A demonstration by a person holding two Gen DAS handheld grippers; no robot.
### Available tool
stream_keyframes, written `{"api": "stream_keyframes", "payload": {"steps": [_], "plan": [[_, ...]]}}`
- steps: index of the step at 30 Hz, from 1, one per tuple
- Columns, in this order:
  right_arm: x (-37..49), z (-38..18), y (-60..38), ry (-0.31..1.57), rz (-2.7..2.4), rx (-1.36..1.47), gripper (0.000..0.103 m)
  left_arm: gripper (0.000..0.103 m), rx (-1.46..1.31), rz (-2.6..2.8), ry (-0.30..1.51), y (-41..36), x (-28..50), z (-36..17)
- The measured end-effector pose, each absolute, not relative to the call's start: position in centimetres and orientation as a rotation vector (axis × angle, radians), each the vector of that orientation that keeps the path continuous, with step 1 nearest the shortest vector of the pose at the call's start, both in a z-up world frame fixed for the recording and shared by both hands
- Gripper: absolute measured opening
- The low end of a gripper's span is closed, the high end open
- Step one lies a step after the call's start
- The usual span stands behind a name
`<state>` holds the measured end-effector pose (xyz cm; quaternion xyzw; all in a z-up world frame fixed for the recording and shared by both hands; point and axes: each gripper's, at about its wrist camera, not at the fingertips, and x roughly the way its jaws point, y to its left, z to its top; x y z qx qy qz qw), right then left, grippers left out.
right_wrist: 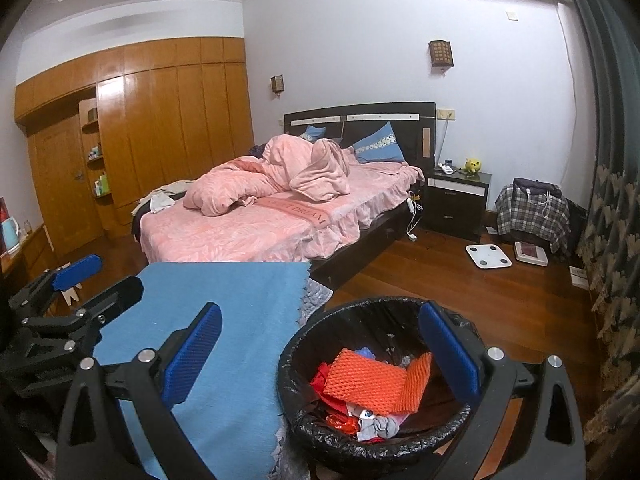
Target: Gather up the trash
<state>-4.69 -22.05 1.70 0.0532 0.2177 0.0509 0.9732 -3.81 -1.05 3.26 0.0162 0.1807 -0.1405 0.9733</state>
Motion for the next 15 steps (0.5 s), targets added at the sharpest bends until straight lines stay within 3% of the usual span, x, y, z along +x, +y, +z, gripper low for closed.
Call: {"api": "stream_keyframes", "payload": {"steps": [15], "plan": [[-4.73,1.64,-21.88,0.44,0.104,0.107,0.097,0.097,0.033,-0.28,0.359,-0.81,-4.01,3.38]]}}
